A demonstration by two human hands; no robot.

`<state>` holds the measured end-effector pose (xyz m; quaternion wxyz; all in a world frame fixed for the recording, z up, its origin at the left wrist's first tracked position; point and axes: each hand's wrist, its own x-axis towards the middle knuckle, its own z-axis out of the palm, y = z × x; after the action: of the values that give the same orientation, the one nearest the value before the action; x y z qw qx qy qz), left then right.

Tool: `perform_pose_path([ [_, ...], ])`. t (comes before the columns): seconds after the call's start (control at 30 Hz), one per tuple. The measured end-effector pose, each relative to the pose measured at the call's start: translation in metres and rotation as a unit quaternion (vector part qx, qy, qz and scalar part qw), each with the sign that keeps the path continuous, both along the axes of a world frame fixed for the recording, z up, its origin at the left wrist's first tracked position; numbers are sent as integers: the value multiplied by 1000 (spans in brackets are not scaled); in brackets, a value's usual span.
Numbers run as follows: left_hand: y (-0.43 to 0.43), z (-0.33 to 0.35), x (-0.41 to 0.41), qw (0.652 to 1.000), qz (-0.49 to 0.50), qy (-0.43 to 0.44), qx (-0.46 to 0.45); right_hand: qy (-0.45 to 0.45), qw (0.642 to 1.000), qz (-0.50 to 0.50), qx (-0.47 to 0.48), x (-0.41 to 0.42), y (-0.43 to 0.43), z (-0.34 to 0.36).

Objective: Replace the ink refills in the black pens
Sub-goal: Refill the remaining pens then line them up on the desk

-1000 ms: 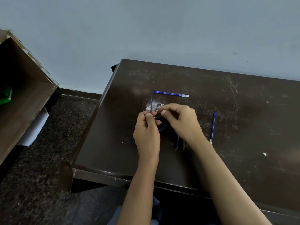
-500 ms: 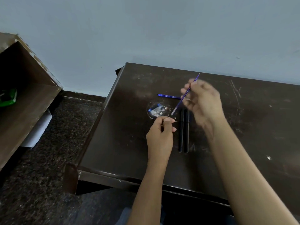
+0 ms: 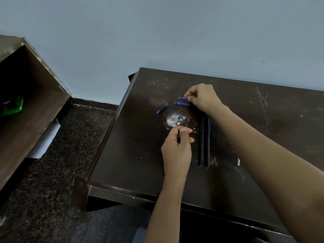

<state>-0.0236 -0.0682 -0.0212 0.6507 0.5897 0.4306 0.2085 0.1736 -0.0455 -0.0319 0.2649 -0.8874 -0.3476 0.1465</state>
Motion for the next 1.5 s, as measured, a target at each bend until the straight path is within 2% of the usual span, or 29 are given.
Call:
perform_pose_path([
  [0.53, 0, 4, -1, 1000, -1, 6, -8, -14, 1000, 9, -1, -7, 6, -13],
  [0.67, 1, 4, 0, 1000, 24, -5, 4, -26, 999, 10, 25, -10, 12, -11],
  [0.8, 3, 5, 0, 996, 85, -16, 20, -63, 993, 87, 41, -25, 32, -3],
  [0.93, 6, 5, -3, 988, 147, -19, 33, -103, 971, 209, -47, -40, 60, 0],
  [1.03, 8, 4, -3, 984, 176, -22, 29, -136, 957, 237, -96, -50, 70, -2],
  [1.1, 9, 5, -3, 981, 190, -24, 33, -149, 956, 237, -92, -55, 69, -4],
  [1.23, 9, 4, -4, 979, 198, -24, 49, -131, 967, 211, -52, -60, 52, -3],
  [1.37, 9, 4, -4, 975, 214, -26, 57, -65, 984, 163, -11, -64, 12, 3],
  [1.5, 9, 4, -3, 972, 225, -28, 57, -7, 986, 161, -35, -67, -26, 2],
])
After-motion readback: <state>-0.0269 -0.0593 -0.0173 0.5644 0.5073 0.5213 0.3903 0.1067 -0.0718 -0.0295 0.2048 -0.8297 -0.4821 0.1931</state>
